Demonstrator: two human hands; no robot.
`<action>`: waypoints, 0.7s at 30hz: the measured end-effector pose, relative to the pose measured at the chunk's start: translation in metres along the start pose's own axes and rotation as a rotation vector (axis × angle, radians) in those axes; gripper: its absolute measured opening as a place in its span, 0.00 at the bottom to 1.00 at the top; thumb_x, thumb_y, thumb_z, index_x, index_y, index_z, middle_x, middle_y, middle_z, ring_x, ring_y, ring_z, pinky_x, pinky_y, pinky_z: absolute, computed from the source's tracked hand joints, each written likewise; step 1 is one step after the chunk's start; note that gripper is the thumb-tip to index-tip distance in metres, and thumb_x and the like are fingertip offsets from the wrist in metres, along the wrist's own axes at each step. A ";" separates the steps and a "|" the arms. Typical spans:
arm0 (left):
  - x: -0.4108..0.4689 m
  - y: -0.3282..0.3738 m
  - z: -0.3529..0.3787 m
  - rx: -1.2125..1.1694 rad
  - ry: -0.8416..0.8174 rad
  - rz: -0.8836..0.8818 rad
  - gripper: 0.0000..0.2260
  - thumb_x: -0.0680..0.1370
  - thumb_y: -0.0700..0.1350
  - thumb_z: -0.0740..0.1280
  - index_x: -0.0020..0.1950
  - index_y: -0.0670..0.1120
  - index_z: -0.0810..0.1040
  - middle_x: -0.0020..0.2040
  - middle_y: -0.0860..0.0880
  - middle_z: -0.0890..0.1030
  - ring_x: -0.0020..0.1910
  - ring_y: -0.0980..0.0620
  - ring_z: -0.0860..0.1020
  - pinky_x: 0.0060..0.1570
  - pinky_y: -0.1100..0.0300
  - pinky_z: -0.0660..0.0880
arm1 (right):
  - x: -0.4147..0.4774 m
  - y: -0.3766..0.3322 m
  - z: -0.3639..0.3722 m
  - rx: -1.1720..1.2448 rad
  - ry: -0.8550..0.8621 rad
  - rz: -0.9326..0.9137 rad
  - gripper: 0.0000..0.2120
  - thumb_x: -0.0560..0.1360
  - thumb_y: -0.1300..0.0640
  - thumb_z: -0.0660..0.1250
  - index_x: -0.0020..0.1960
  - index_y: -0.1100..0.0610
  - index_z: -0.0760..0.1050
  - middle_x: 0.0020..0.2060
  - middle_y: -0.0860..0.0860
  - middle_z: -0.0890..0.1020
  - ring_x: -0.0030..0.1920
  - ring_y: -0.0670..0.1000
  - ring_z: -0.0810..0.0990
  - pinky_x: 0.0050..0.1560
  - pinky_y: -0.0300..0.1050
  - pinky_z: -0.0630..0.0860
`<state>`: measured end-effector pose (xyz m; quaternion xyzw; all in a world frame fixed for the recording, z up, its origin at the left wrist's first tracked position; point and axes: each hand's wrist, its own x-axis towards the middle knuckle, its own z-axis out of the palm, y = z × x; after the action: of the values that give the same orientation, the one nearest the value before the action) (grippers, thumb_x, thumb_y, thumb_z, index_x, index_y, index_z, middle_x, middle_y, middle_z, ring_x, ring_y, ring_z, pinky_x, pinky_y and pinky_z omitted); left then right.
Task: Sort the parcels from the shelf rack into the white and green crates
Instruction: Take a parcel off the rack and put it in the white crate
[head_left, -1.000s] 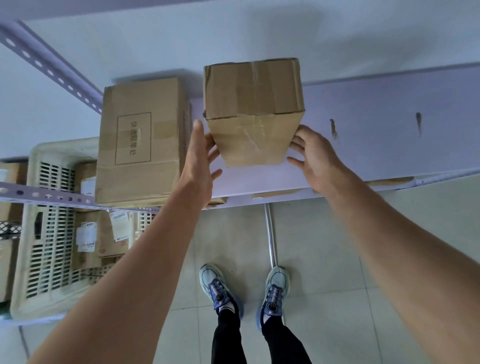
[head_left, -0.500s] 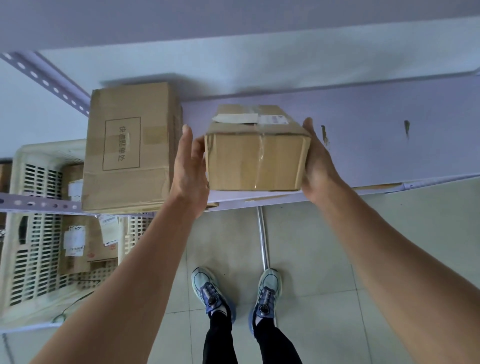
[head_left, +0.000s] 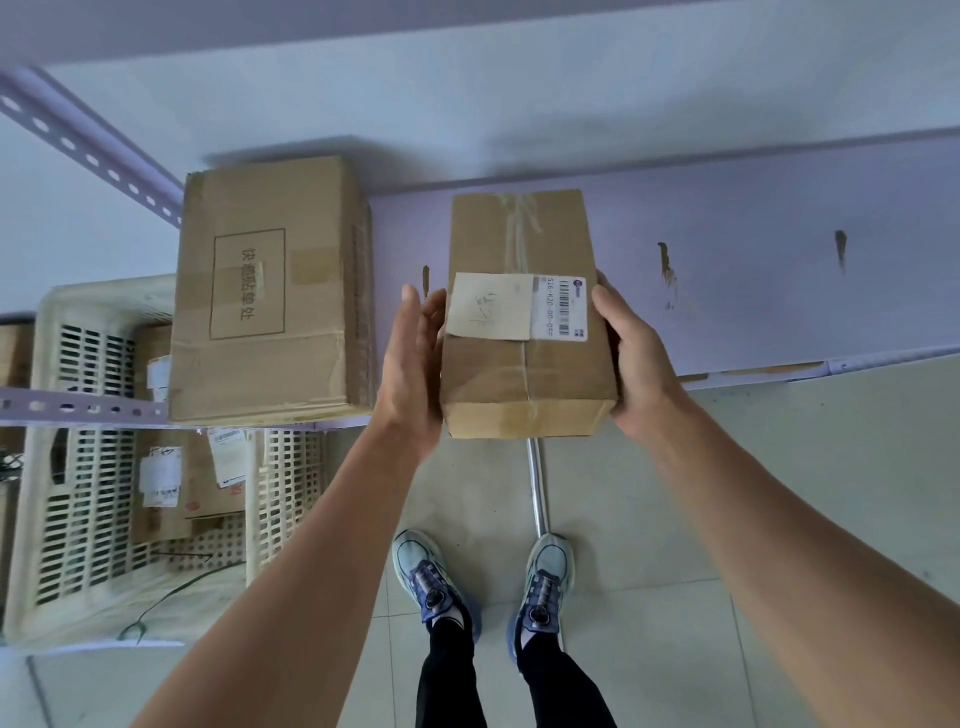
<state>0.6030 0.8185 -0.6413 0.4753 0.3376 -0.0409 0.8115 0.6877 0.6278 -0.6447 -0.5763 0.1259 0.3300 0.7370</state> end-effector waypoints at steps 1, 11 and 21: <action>0.000 -0.001 0.001 0.010 -0.025 -0.009 0.31 0.81 0.71 0.56 0.74 0.55 0.79 0.72 0.48 0.82 0.73 0.43 0.79 0.77 0.35 0.70 | 0.000 0.002 0.000 0.002 0.005 -0.007 0.18 0.88 0.47 0.56 0.74 0.48 0.76 0.66 0.52 0.85 0.66 0.54 0.84 0.61 0.53 0.83; -0.008 -0.008 0.003 -0.044 -0.057 0.020 0.31 0.83 0.72 0.45 0.73 0.61 0.77 0.74 0.51 0.81 0.74 0.46 0.79 0.75 0.39 0.73 | -0.005 0.020 0.002 -0.010 0.019 -0.114 0.25 0.88 0.42 0.47 0.82 0.47 0.63 0.73 0.54 0.79 0.72 0.57 0.79 0.72 0.66 0.75; -0.022 -0.006 -0.011 -0.065 -0.042 0.047 0.32 0.82 0.73 0.43 0.76 0.61 0.74 0.74 0.52 0.81 0.75 0.46 0.77 0.78 0.37 0.69 | -0.018 0.025 0.017 -0.091 0.025 -0.127 0.27 0.87 0.40 0.47 0.83 0.46 0.61 0.73 0.54 0.79 0.72 0.57 0.79 0.71 0.69 0.75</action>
<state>0.5782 0.8191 -0.6362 0.4553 0.3105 -0.0207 0.8342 0.6553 0.6409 -0.6483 -0.6201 0.0832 0.2809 0.7278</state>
